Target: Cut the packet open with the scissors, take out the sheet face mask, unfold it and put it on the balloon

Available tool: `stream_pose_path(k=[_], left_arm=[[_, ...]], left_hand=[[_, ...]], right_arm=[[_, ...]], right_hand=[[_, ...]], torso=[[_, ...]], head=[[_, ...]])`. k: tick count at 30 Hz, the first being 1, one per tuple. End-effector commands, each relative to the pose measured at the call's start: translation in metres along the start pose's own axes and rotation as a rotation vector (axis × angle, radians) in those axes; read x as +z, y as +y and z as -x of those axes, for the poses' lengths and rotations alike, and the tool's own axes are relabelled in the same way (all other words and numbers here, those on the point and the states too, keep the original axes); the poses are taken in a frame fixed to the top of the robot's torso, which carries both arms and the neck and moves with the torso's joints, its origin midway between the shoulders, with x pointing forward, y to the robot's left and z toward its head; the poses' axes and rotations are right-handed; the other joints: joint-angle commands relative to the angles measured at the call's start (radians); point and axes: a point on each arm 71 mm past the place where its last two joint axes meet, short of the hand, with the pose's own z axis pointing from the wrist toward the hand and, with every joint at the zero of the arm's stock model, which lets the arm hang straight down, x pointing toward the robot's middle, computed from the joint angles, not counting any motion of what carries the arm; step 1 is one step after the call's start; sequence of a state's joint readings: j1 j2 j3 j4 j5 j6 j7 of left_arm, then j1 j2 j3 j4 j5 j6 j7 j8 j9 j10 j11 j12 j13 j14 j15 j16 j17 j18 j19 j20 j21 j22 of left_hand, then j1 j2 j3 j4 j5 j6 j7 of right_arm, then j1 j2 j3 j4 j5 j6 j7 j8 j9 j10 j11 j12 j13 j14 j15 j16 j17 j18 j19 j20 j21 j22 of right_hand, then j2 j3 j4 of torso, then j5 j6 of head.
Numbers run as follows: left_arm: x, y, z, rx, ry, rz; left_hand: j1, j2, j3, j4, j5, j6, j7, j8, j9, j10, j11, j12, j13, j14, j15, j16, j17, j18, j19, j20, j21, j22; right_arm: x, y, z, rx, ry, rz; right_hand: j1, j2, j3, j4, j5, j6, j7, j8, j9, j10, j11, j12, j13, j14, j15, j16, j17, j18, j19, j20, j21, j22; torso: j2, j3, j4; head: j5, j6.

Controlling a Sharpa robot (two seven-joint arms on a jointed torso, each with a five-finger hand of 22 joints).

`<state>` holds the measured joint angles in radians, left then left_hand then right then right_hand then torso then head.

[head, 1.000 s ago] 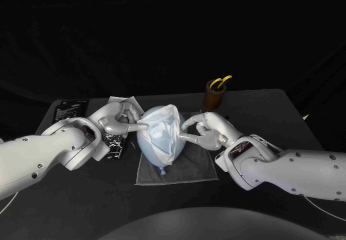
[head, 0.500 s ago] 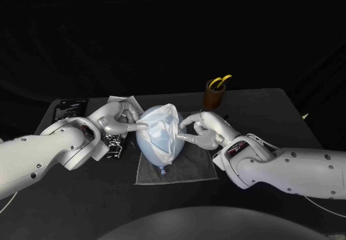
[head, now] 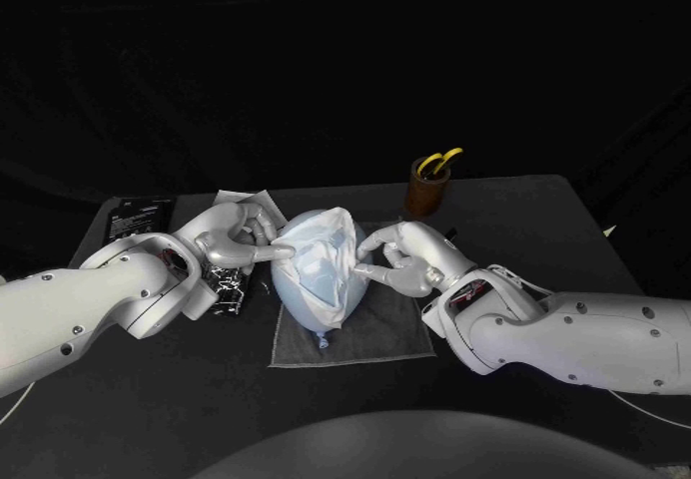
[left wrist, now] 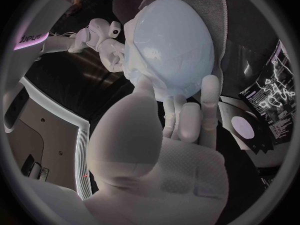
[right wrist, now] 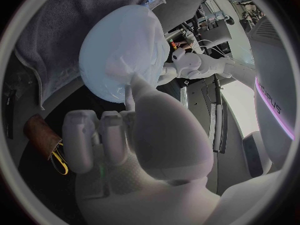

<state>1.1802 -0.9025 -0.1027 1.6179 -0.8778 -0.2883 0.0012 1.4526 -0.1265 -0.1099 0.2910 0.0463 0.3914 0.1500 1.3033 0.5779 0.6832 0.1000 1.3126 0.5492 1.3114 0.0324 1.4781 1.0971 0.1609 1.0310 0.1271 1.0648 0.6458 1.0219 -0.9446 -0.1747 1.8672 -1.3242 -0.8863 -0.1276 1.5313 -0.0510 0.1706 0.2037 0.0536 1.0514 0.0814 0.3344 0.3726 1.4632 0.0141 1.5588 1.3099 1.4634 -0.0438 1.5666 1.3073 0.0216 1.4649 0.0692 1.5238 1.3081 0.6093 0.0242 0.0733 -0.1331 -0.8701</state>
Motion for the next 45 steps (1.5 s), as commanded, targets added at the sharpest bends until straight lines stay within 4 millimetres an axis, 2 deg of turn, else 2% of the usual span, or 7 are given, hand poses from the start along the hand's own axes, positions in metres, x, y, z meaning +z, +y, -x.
stream_pose_path(k=[1, 4, 12, 28, 32, 45], left_arm=[[0.0, -0.002, -0.004, 0.003, 0.027, -0.005], [0.0, -0.002, -0.004, 0.003, 0.027, -0.004], [0.0, -0.001, -0.004, 0.003, 0.03, -0.003], [0.001, 0.0, -0.003, 0.003, 0.032, 0.006], [0.001, 0.0, -0.003, 0.004, 0.032, 0.009], [0.002, 0.001, -0.003, 0.005, 0.031, 0.015]], left_hand=[[0.004, 0.007, 0.006, 0.002, 0.001, -0.001, 0.014, 0.004, 0.0, 0.001, -0.004, 0.008, -0.002, 0.01, 0.001, 0.005, 0.003, 0.011, 0.01, -0.001, 0.004, 0.002], [0.004, 0.007, 0.006, 0.002, 0.001, -0.001, 0.014, 0.004, 0.0, 0.001, -0.004, 0.008, -0.002, 0.01, 0.001, 0.005, 0.003, 0.011, 0.01, -0.001, 0.004, 0.002], [0.003, 0.007, 0.006, 0.002, 0.001, -0.001, 0.014, 0.004, 0.0, 0.001, -0.004, 0.008, -0.003, 0.012, 0.001, 0.006, 0.006, 0.011, 0.011, -0.001, 0.006, 0.004], [0.003, 0.008, 0.006, 0.002, 0.001, 0.0, 0.013, 0.005, -0.001, 0.001, -0.004, 0.008, -0.003, 0.013, 0.001, 0.006, 0.006, 0.011, 0.011, -0.001, 0.006, 0.004], [0.003, 0.008, 0.006, 0.002, 0.001, 0.0, 0.013, 0.005, -0.001, 0.001, -0.004, 0.008, -0.003, 0.013, 0.001, 0.006, 0.006, 0.011, 0.011, -0.001, 0.006, 0.004], [0.002, 0.008, 0.006, 0.002, 0.001, 0.0, 0.013, 0.006, -0.002, 0.001, -0.004, 0.009, -0.004, 0.012, 0.0, 0.007, 0.006, 0.011, 0.011, -0.001, 0.007, 0.004]], right_arm=[[0.0, 0.004, -0.003, -0.025, 0.01, 0.032], [0.001, 0.005, -0.003, -0.031, 0.008, 0.04], [0.001, 0.006, -0.001, -0.031, -0.02, 0.053], [-0.007, -0.001, 0.012, 0.039, -0.074, 0.008], [-0.009, -0.006, 0.017, 0.057, -0.08, -0.03], [-0.009, -0.023, 0.021, 0.073, -0.037, -0.126]], right_hand=[[0.014, 0.006, 0.01, -0.006, -0.005, 0.014, -0.007, 0.009, 0.005, 0.108, -0.012, 0.012, 0.261, 0.107, -0.014, 0.004, 0.263, -0.012, 0.092, -0.016, 0.006, 0.251], [0.019, 0.003, 0.02, -0.016, -0.005, 0.028, -0.019, 0.02, 0.011, 0.108, -0.022, 0.012, 0.261, 0.107, -0.022, 0.004, 0.263, -0.014, 0.095, -0.024, 0.015, 0.253], [0.017, 0.003, 0.029, -0.019, -0.005, 0.036, -0.026, 0.029, 0.016, 0.108, -0.028, 0.012, 0.261, 0.107, -0.028, 0.004, 0.263, -0.016, 0.098, -0.031, 0.024, 0.256], [0.01, 0.011, 0.057, -0.02, -0.004, 0.036, -0.031, 0.05, 0.031, 0.108, -0.035, 0.012, 0.261, 0.107, -0.034, 0.004, 0.263, -0.018, 0.1, -0.039, 0.03, 0.258], [0.008, 0.017, 0.071, -0.022, -0.004, 0.033, -0.029, 0.059, 0.038, 0.108, -0.033, 0.012, 0.261, 0.107, -0.033, 0.004, 0.263, -0.019, 0.101, -0.04, 0.033, 0.259], [0.005, 0.014, 0.077, -0.025, -0.005, 0.032, -0.029, 0.066, 0.043, 0.108, -0.033, 0.012, 0.261, 0.107, -0.033, 0.004, 0.263, -0.018, 0.1, -0.04, 0.03, 0.258]], torso=[[0.0, -0.0002, 0.0001], [0.0, -0.0002, 0.0003], [0.0, -0.0002, -0.0002], [-0.001, 0.0006, -0.0011], [-0.001, 0.0004, -0.0013], [-0.001, -0.0003, 0.0001]], head=[[-0.002, -0.002], [-0.001, -0.002], [-0.001, -0.002], [-0.005, 0.0], [-0.007, 0.001], [-0.01, 0.0]])
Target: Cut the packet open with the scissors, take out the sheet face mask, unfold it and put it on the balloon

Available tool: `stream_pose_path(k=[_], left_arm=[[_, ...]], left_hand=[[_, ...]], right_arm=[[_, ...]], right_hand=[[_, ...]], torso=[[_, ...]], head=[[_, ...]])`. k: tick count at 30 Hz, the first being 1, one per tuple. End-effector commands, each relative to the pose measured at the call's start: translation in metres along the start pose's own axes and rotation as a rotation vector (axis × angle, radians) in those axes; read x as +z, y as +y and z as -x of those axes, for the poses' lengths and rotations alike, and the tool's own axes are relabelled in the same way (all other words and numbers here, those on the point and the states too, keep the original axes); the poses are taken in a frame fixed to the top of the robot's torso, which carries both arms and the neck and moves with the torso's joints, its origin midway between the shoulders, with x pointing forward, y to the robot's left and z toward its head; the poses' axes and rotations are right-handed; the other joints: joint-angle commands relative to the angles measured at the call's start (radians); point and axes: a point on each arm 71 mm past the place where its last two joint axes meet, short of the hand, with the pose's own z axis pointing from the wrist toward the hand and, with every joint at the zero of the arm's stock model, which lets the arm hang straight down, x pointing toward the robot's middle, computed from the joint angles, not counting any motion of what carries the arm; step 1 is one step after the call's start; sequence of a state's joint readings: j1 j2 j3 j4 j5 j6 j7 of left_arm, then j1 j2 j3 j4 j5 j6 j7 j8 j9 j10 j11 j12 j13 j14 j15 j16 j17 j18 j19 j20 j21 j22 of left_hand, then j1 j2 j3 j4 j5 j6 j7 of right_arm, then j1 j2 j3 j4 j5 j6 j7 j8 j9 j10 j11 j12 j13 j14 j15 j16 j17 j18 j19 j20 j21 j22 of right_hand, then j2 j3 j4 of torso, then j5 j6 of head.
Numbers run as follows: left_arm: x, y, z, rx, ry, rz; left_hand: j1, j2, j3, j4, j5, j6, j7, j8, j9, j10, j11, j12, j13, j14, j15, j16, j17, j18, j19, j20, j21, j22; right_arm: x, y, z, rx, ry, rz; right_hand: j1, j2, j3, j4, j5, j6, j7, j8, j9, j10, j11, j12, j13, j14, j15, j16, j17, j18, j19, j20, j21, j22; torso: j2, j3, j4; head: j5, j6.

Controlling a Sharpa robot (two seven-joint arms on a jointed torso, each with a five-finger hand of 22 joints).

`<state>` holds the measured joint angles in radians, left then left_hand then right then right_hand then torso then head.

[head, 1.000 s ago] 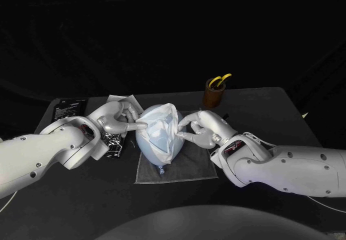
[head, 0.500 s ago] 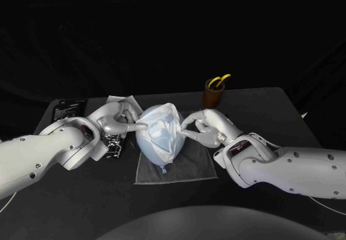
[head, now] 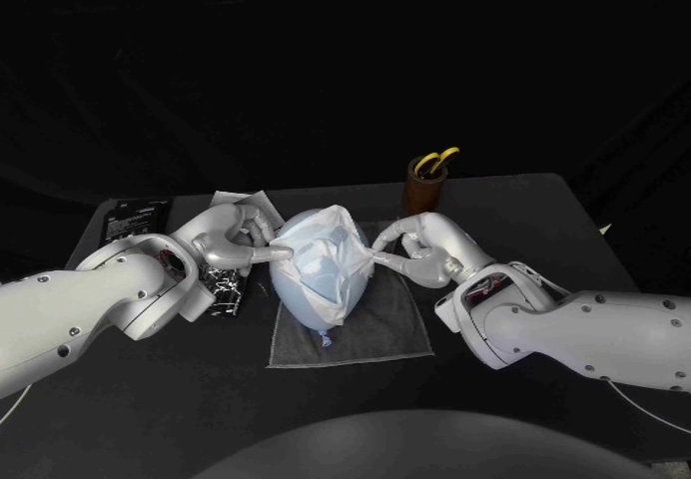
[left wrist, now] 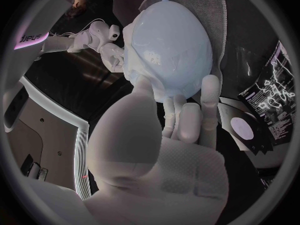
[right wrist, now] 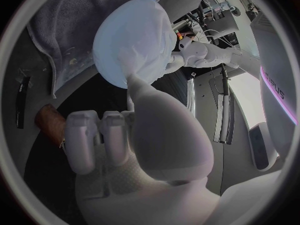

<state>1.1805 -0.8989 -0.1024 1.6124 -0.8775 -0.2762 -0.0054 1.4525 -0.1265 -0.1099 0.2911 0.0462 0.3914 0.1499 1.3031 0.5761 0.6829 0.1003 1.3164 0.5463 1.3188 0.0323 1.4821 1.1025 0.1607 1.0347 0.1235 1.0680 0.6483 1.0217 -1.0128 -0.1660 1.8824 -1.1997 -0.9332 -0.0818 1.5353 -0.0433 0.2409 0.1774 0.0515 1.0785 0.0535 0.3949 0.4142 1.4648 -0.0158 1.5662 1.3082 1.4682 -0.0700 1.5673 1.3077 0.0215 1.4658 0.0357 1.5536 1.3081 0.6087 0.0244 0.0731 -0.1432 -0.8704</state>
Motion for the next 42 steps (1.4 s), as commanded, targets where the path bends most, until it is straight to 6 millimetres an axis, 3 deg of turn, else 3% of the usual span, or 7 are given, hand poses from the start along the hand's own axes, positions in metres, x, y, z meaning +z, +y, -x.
stream_pose_path(k=[1, 24, 34, 38, 42], left_arm=[[0.0, 0.0, -0.003, 0.004, 0.021, 0.008], [0.001, 0.001, -0.003, 0.004, 0.024, 0.015], [0.0, 0.001, -0.003, 0.005, 0.021, 0.019], [0.0, 0.001, -0.003, 0.005, 0.02, 0.021], [0.0, 0.002, -0.002, 0.005, 0.019, 0.023]], left_hand=[[0.002, 0.008, 0.006, 0.002, 0.001, 0.0, 0.013, 0.006, 0.0, 0.002, -0.005, 0.005, -0.001, 0.005, 0.001, 0.003, 0.001, 0.011, 0.007, 0.003, 0.003, 0.002], [0.002, 0.008, 0.006, 0.002, 0.001, 0.0, 0.013, 0.006, 0.0, 0.002, -0.005, 0.005, -0.001, 0.005, 0.001, 0.003, 0.001, 0.011, 0.007, 0.003, 0.003, 0.002], [0.002, 0.008, 0.006, 0.002, 0.001, 0.0, 0.013, 0.006, 0.0, 0.002, -0.005, 0.005, -0.001, 0.005, 0.001, 0.003, 0.001, 0.011, 0.007, 0.003, 0.003, 0.002], [0.002, 0.008, 0.006, 0.002, 0.001, 0.0, 0.013, 0.006, 0.0, 0.002, -0.005, 0.005, -0.001, 0.005, 0.001, 0.003, 0.001, 0.011, 0.007, 0.003, 0.003, 0.002], [0.002, 0.009, 0.005, 0.002, 0.001, 0.0, 0.013, 0.007, -0.001, 0.002, -0.005, 0.006, -0.003, 0.005, 0.0, 0.003, 0.001, 0.011, 0.007, 0.002, 0.005, 0.003]], right_arm=[[0.001, -0.006, -0.001, 0.017, 0.036, -0.046], [0.01, -0.023, 0.0, 0.025, 0.034, -0.15], [0.012, -0.024, 0.001, 0.043, 0.027, -0.163], [0.012, -0.026, 0.0, 0.043, 0.037, -0.175], [0.013, -0.028, 0.001, 0.04, 0.05, -0.19]], right_hand=[[0.0, 0.006, 0.007, 0.001, -0.002, 0.004, -0.001, 0.006, 0.002, 0.106, -0.003, 0.005, 0.263, 0.103, -0.007, 0.003, 0.263, -0.017, 0.098, -0.006, -0.002, 0.257], [-0.006, 0.002, 0.018, -0.002, -0.002, -0.003, -0.001, 0.015, 0.009, 0.106, -0.003, 0.005, 0.263, 0.103, -0.007, 0.003, 0.263, -0.015, 0.095, -0.006, -0.011, 0.254], [-0.042, -0.012, 0.028, 0.007, -0.003, -0.011, -0.006, 0.031, 0.021, 0.106, -0.006, 0.005, 0.263, 0.103, -0.01, 0.003, 0.263, -0.014, 0.094, -0.007, -0.015, 0.253], [-0.079, -0.029, 0.02, 0.025, -0.003, -0.013, -0.009, 0.041, 0.027, 0.106, -0.009, 0.005, 0.263, 0.103, -0.013, 0.003, 0.263, -0.013, 0.091, -0.009, -0.023, 0.251], [-0.115, -0.048, 0.001, 0.044, -0.003, -0.032, -0.001, 0.038, 0.027, 0.091, -0.003, -0.02, 0.247, 0.103, -0.009, 0.003, 0.263, -0.005, 0.078, -0.008, -0.058, 0.24]], torso=[[0.0, -0.0008, 0.0003], [0.001, 0.0, -0.0005], [0.001, 0.0001, -0.0001], [0.0, -0.0001, -0.0005], [0.0, 0.0, -0.0001]], head=[[0.0, 0.0], [-0.002, 0.004], [-0.001, 0.005], [-0.001, 0.006], [-0.002, 0.006]])
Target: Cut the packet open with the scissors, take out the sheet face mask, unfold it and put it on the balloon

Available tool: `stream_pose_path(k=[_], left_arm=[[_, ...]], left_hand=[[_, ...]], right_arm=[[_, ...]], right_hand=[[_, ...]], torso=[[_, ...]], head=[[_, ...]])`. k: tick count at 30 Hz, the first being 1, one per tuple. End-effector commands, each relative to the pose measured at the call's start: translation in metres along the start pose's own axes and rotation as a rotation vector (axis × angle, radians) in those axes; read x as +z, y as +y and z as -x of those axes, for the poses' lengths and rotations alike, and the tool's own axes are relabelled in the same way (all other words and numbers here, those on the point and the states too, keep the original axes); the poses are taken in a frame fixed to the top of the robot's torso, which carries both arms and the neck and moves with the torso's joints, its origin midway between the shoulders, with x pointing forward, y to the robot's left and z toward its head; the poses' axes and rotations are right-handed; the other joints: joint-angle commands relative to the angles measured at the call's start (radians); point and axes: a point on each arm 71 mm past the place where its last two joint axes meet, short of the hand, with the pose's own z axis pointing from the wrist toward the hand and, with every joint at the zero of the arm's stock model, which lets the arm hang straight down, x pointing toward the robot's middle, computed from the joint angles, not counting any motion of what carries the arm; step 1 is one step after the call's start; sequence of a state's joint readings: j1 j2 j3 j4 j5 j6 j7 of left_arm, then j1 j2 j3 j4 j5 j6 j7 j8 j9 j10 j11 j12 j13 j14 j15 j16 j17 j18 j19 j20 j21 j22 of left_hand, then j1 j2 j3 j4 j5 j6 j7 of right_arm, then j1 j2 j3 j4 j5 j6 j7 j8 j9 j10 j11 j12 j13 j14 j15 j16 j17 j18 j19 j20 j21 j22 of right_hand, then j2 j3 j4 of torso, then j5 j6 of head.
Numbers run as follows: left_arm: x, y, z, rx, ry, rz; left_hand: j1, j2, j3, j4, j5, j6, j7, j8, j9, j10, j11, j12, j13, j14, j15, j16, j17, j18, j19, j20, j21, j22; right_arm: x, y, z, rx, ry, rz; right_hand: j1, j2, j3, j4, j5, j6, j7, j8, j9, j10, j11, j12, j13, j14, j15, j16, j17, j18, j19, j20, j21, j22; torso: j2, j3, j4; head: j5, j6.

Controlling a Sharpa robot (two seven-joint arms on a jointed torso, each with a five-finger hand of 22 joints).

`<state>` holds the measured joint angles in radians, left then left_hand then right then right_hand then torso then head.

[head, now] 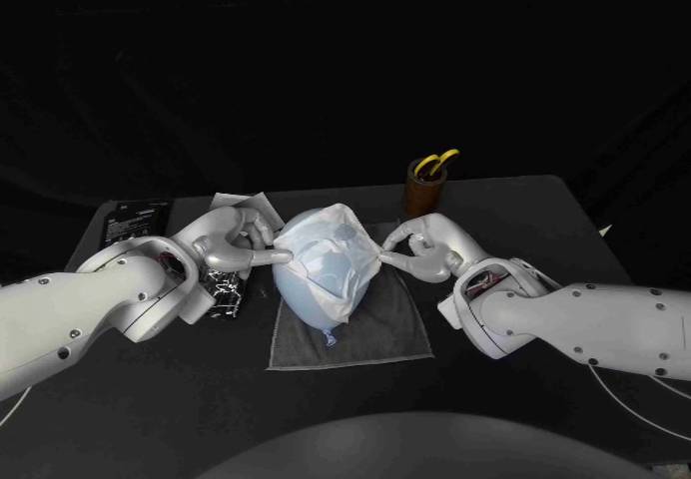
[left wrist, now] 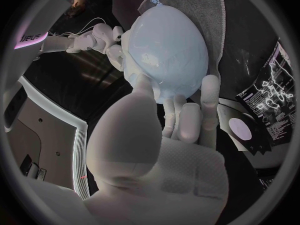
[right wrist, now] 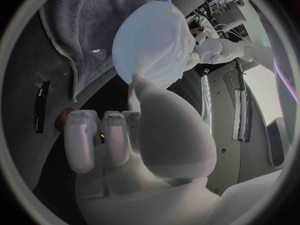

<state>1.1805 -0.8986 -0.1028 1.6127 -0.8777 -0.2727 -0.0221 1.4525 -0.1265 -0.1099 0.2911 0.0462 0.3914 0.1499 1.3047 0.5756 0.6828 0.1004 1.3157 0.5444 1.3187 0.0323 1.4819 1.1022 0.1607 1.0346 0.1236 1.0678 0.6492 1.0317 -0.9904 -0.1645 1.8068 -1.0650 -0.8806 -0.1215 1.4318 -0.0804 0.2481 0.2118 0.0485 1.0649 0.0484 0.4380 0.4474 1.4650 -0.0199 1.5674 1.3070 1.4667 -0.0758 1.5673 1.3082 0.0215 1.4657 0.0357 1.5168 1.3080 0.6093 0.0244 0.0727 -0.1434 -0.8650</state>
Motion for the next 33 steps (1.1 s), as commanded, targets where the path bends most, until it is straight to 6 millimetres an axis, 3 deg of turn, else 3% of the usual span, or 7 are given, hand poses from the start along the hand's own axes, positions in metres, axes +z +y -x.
stream_pose_path(k=[1, 7, 11, 25, 33], left_arm=[[0.0, 0.001, -0.002, 0.005, 0.014, 0.007], [0.0, 0.001, -0.002, 0.005, 0.013, 0.009], [0.0, 0.001, -0.002, 0.006, 0.012, 0.01], [0.0, 0.002, 0.001, 0.0, -0.005, 0.01], [0.0, 0.003, 0.002, -0.017, -0.013, 0.01]], left_hand=[[0.002, 0.009, 0.005, 0.002, 0.001, 0.0, 0.013, 0.005, -0.001, 0.002, -0.005, 0.007, -0.001, 0.005, 0.0, 0.004, 0.001, 0.011, 0.007, 0.002, 0.005, 0.002], [0.002, 0.009, 0.005, 0.002, 0.001, 0.0, 0.013, 0.005, -0.001, 0.002, -0.005, 0.007, -0.001, 0.005, 0.0, 0.004, 0.001, 0.011, 0.007, 0.002, 0.005, 0.002], [0.002, 0.009, 0.005, 0.002, 0.001, 0.0, 0.013, 0.005, -0.001, 0.002, -0.005, 0.007, -0.001, 0.005, 0.0, 0.004, 0.001, 0.011, 0.007, 0.002, 0.005, 0.002], [0.002, 0.012, 0.006, 0.002, 0.001, 0.001, 0.012, 0.006, -0.002, 0.002, -0.005, 0.007, -0.002, 0.004, 0.0, 0.004, -0.002, 0.012, 0.006, 0.002, 0.004, 0.0], [0.003, 0.016, 0.009, 0.002, 0.001, 0.001, 0.012, 0.007, -0.003, 0.002, -0.006, 0.007, -0.003, 0.004, 0.0, 0.004, -0.002, 0.012, 0.005, 0.002, 0.004, 0.0]], right_arm=[[0.001, -0.003, 0.0, 0.002, 0.026, -0.028], [0.004, -0.005, -0.001, 0.012, 0.054, -0.034], [0.005, -0.007, 0.0, 0.012, 0.067, -0.036], [0.009, -0.025, 0.013, -0.03, 0.05, -0.071], [0.004, -0.025, 0.015, -0.007, 0.088, -0.056]], right_hand=[[-0.022, -0.016, -0.014, 0.017, -0.001, -0.036, 0.013, -0.012, -0.009, 0.071, 0.008, -0.053, 0.228, 0.104, 0.002, 0.004, 0.263, 0.0, 0.071, -0.006, -0.042, 0.234], [-0.039, -0.03, -0.053, 0.036, 0.0, -0.163, 0.081, -0.074, -0.031, -0.05, 0.068, -0.22, 0.126, 0.082, 0.055, -0.032, 0.211, 0.025, 0.014, 0.032, -0.181, 0.193], [-0.036, -0.029, -0.074, 0.041, 0.0, -0.207, 0.102, -0.1, -0.04, -0.106, 0.087, -0.286, 0.083, 0.067, 0.072, -0.053, 0.183, 0.033, -0.004, 0.05, -0.223, 0.181], [0.02, 0.0, -0.068, 0.019, 0.0, -0.188, 0.099, -0.096, -0.038, -0.103, 0.087, -0.275, 0.082, 0.07, 0.073, -0.045, 0.191, 0.033, 0.002, 0.062, -0.209, 0.186], [0.051, 0.023, -0.05, 0.002, 0.0, -0.16, 0.089, -0.09, -0.039, -0.072, 0.078, -0.236, 0.102, 0.081, 0.067, -0.03, 0.212, 0.025, 0.019, 0.06, -0.169, 0.198]], torso=[[-0.001, 0.0, 0.0004], [0.0, 0.0001, -0.0003], [0.0, -0.0001, -0.0001], [-0.001, -0.0008, 0.0009], [0.0, -0.0005, 0.0011]], head=[[-0.002, 0.001], [-0.001, 0.002], [-0.002, 0.002], [0.005, 0.005], [-0.002, 0.01]])
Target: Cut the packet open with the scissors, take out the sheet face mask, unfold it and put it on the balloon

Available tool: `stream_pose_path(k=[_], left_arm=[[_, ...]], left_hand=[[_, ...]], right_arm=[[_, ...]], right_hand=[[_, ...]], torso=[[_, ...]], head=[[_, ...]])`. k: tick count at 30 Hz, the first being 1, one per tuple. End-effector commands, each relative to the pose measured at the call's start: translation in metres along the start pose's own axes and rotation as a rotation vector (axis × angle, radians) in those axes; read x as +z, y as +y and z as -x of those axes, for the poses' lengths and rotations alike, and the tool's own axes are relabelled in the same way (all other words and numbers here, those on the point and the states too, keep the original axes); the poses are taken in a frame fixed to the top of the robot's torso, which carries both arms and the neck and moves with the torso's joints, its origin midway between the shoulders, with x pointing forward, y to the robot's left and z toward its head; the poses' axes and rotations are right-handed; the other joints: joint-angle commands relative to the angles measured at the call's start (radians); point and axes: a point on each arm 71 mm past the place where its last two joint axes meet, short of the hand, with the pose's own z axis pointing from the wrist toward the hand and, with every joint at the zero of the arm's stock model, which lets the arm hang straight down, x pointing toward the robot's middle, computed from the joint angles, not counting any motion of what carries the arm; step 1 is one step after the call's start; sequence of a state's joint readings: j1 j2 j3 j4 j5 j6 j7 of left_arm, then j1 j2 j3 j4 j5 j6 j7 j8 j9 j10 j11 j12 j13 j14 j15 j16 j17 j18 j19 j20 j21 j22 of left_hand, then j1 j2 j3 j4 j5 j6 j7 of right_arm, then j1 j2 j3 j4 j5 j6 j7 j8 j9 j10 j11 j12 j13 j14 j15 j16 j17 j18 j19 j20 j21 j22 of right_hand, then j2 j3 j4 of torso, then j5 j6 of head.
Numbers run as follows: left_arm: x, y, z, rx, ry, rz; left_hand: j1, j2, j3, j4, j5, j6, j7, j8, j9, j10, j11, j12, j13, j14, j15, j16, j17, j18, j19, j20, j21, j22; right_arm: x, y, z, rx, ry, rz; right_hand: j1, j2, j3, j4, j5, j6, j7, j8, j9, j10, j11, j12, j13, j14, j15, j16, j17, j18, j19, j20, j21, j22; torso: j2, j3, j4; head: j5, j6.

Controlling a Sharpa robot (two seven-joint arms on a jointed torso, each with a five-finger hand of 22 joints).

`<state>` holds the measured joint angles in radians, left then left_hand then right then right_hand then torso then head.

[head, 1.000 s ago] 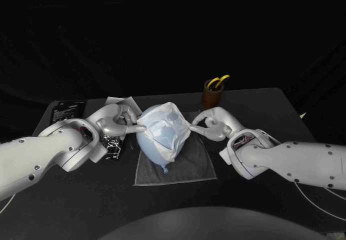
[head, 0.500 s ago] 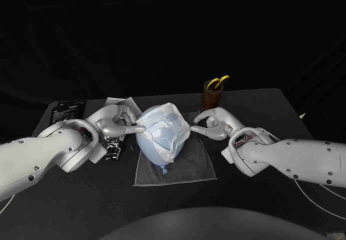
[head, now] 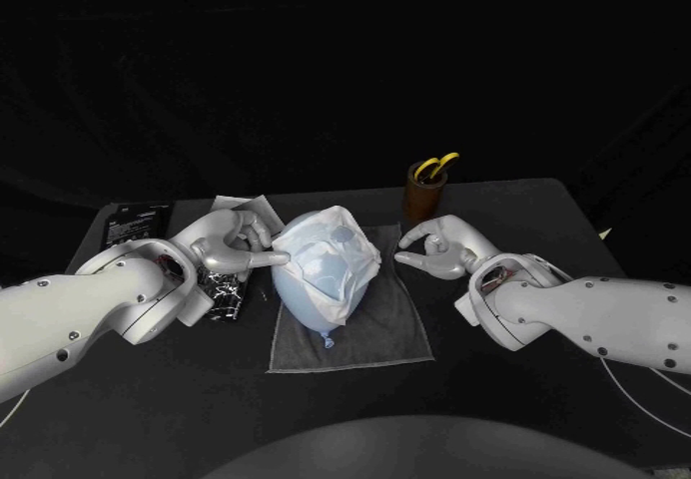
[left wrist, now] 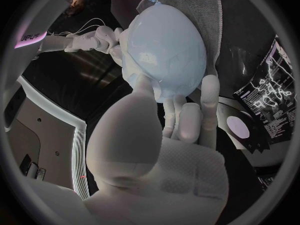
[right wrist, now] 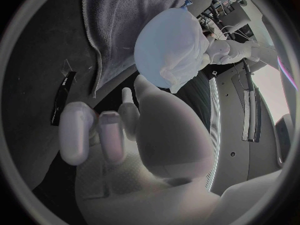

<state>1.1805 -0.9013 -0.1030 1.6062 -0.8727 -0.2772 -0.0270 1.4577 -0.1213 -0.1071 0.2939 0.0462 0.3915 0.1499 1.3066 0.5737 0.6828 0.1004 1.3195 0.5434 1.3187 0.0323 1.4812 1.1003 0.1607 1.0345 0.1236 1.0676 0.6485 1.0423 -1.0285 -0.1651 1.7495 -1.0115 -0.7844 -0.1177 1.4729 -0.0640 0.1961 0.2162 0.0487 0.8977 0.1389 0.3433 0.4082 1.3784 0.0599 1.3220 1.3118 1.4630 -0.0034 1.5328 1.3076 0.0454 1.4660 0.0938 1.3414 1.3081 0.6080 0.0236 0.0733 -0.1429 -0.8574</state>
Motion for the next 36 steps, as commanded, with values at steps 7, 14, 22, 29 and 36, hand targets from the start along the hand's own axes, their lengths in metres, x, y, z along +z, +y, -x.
stream_pose_path(k=[7, 14, 22, 29, 36], left_arm=[[0.001, 0.0, -0.001, -0.019, 0.0, -0.004], [0.001, 0.0, -0.001, -0.021, 0.005, -0.004], [0.001, 0.0, -0.001, -0.021, 0.006, -0.002], [0.002, 0.0, -0.002, -0.021, 0.008, -0.002], [0.002, -0.001, -0.002, -0.021, 0.011, -0.002]], left_hand=[[-0.002, 0.011, 0.006, -0.001, 0.001, 0.001, 0.012, 0.005, -0.001, 0.002, -0.006, 0.004, -0.002, 0.004, 0.0, 0.004, 0.0, 0.012, 0.005, 0.002, 0.004, 0.0], [-0.002, 0.011, 0.006, -0.001, 0.001, 0.001, 0.012, 0.005, -0.001, 0.002, -0.006, 0.004, -0.002, 0.004, 0.0, 0.004, 0.0, 0.012, 0.005, 0.002, 0.004, 0.0], [-0.001, 0.012, 0.007, -0.001, 0.001, 0.001, 0.012, 0.005, -0.002, 0.002, -0.006, 0.004, -0.002, 0.005, 0.0, 0.005, 0.003, 0.011, 0.006, 0.002, 0.005, 0.002], [-0.001, 0.013, 0.008, -0.001, 0.001, 0.001, 0.012, 0.005, -0.002, 0.002, -0.006, 0.004, -0.002, 0.007, 0.0, 0.006, 0.006, 0.011, 0.007, 0.002, 0.007, 0.005], [0.0, 0.014, 0.008, -0.001, 0.001, 0.001, 0.012, 0.005, -0.002, 0.002, -0.006, 0.004, -0.003, 0.007, 0.0, 0.006, 0.005, 0.011, 0.007, 0.002, 0.007, 0.004]], right_arm=[[-0.009, 0.015, -0.014, 0.077, 0.136, 0.097], [-0.012, 0.027, -0.023, 0.117, 0.146, 0.148], [-0.012, 0.03, -0.025, 0.128, 0.149, 0.154], [-0.01, 0.03, -0.026, 0.131, 0.144, 0.155], [-0.009, 0.033, -0.03, 0.133, 0.152, 0.159]], right_hand=[[0.05, 0.026, 0.036, -0.032, 0.0, 0.018, -0.013, -0.01, -0.015, 0.033, -0.013, 0.037, 0.113, 0.092, -0.015, 0.014, 0.226, -0.004, 0.03, -0.006, 0.034, 0.207], [0.051, 0.023, 0.046, -0.044, 0.0, 0.028, -0.014, -0.022, -0.027, 0.056, -0.014, 0.067, 0.131, 0.099, -0.018, 0.025, 0.243, -0.01, 0.041, -0.01, 0.062, 0.215], [0.04, -0.011, 0.041, -0.054, 0.0, 0.012, 0.0, -0.053, -0.047, 0.052, -0.004, 0.065, 0.129, 0.098, -0.01, 0.024, 0.24, -0.009, 0.039, -0.007, 0.056, 0.214], [0.023, -0.033, 0.034, -0.057, -0.001, -0.029, 0.02, -0.098, -0.073, 0.045, 0.014, 0.06, 0.124, 0.096, 0.004, 0.021, 0.236, -0.008, 0.036, 0.004, 0.049, 0.212], [0.016, -0.046, 0.019, -0.061, 0.0, -0.042, 0.033, -0.117, -0.083, 0.04, 0.026, 0.058, 0.12, 0.094, 0.016, 0.02, 0.233, -0.007, 0.034, 0.014, 0.046, 0.211]], torso=[[0.003, 0.0017, -0.0021], [0.002, 0.0015, 0.0007], [0.001, -0.0004, -0.0008], [0.001, 0.0012, 0.0002], [0.002, 0.0002, -0.0003]], head=[[-0.005, 0.0], [-0.008, -0.003], [-0.009, -0.007], [-0.01, -0.006], [-0.011, -0.007]])
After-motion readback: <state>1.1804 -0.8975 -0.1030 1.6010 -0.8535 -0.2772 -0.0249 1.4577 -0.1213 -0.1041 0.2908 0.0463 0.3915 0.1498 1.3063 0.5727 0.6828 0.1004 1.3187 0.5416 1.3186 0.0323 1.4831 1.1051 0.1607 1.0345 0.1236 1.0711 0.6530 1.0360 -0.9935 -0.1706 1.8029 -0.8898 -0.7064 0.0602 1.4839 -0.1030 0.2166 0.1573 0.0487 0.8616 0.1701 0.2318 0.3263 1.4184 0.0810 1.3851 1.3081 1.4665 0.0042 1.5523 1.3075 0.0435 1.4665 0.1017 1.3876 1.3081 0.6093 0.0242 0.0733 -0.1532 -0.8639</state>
